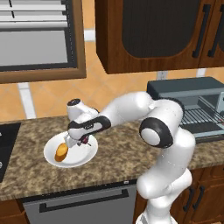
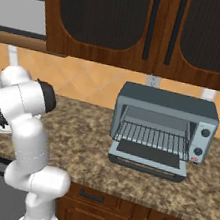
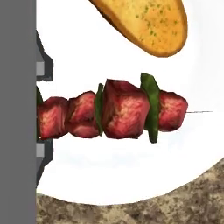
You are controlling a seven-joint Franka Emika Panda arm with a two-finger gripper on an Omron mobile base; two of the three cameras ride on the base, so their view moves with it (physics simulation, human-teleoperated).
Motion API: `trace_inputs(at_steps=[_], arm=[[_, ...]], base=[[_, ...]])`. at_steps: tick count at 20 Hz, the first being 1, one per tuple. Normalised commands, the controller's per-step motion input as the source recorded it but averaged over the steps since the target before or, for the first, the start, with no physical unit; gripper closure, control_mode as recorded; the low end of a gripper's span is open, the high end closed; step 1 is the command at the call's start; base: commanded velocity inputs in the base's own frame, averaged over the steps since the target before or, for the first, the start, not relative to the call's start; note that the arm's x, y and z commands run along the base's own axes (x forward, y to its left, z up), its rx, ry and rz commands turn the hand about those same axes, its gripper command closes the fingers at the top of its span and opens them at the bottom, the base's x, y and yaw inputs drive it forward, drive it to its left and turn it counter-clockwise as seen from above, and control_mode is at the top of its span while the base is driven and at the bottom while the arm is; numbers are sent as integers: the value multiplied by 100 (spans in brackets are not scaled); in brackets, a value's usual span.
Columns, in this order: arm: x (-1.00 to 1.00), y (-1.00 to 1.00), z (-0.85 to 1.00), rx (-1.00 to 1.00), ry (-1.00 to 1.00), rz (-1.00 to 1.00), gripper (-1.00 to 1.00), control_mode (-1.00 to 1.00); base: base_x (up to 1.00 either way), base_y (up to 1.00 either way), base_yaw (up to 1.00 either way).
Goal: Pick up the kebab skewer and baguette bread, and place them inside the toaster oven. Close the toaster oven door and start by setting the timer.
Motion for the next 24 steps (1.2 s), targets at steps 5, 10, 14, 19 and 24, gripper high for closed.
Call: trace_inputs(at_steps=[5, 10, 14, 19, 24], arm=[[-57, -100, 96, 4, 6, 0, 100, -100], [-45, -100, 51, 0, 5, -11, 100, -100], [-29, -100, 26, 0, 0, -15, 100, -100], [-2, -100, 20, -3, 7, -13, 100, -100], [5, -100, 18, 0, 9, -22, 100, -100]], base=[[0, 0, 0], [0, 0, 0], [0, 0, 0], [0, 0, 0], [0, 0, 0]])
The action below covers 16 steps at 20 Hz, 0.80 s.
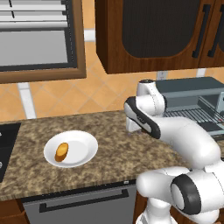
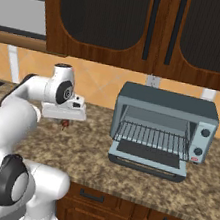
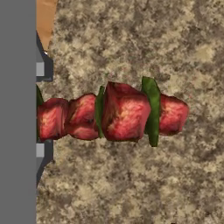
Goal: Pick up the kebab skewer and baguette bread, and place them inside the toaster oven. Close the toaster oven door and start by setting the timer.
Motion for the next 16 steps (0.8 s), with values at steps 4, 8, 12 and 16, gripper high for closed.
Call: trace_inputs(at_steps=[4, 8, 12, 16], arm=[[17, -100, 6, 0, 9, -33, 100, -100], [1, -100, 0, -5, -1, -34, 100, -100], [8, -100, 0, -4, -1, -25, 100, -100], [11, -94, 0, -1, 0, -4, 100, -100]], base=[[0, 0, 0], [0, 0, 0], [0, 0, 0], [0, 0, 0]])
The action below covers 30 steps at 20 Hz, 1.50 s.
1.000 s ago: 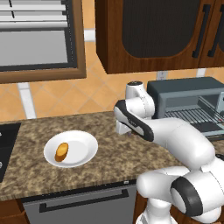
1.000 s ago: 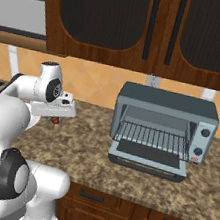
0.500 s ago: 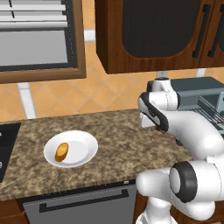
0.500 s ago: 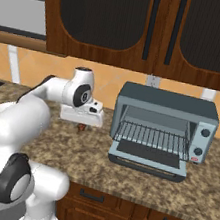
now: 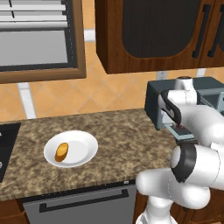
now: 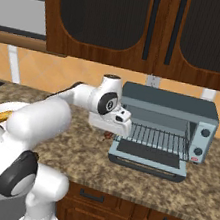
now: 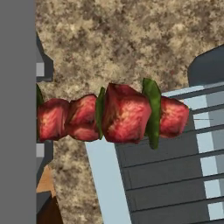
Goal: Pick up the kebab skewer and baguette bread, and place them inside the toaster oven. Close the toaster oven door and start by setting the timer.
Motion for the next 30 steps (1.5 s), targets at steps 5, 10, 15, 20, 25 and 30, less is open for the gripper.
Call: trace_inputs(at_steps=[5, 10, 15, 20, 25, 30], arm=[[12, -64, 2, 0, -4, 0, 100, -100], [33, -11, -11, 0, -3, 0, 100, -100], [50, 0, -5, 0, -3, 0, 100, -100], [38, 0, -21, 0, 0, 0, 100, -100], [18, -1, -21, 0, 0, 0, 100, -100], [1, -2, -15, 0, 0, 0, 100, -100]], base=[[0, 0, 0], [0, 0, 0], [0, 0, 0], [0, 0, 0], [0, 0, 0], [0, 0, 0]])
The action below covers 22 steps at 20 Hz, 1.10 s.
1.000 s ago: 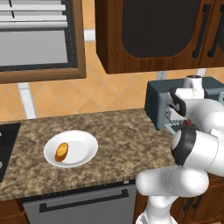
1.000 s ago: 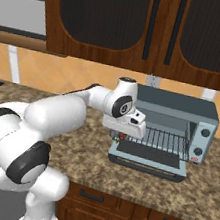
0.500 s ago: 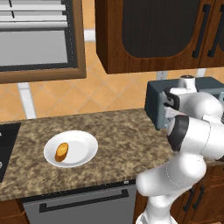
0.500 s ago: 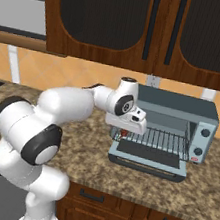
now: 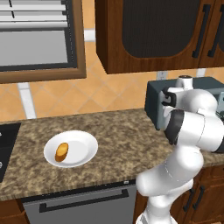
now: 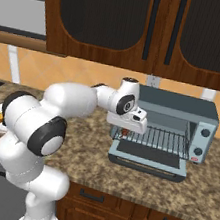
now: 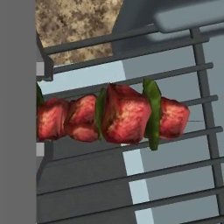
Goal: Pick up the kebab skewer and baguette bread, and place them inside the toaster oven. Close the toaster oven door and start by setting the timer.
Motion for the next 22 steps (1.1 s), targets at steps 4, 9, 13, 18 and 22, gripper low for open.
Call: trace_inputs(at_steps=[4, 9, 13, 18, 22], arm=[[-12, -2, -18, 0, 0, 0, -100, -100], [-16, -3, -1, 0, -2, 0, -100, -100], [-11, 0, 26, 0, -9, 0, -100, -100], [-83, 23, 66, 0, -12, 0, -100, -100], [-100, 95, 2, 0, -9, -6, -100, -100]], base=[[0, 0, 0], [0, 0, 0], [0, 0, 0], [0, 0, 0], [0, 0, 0]])
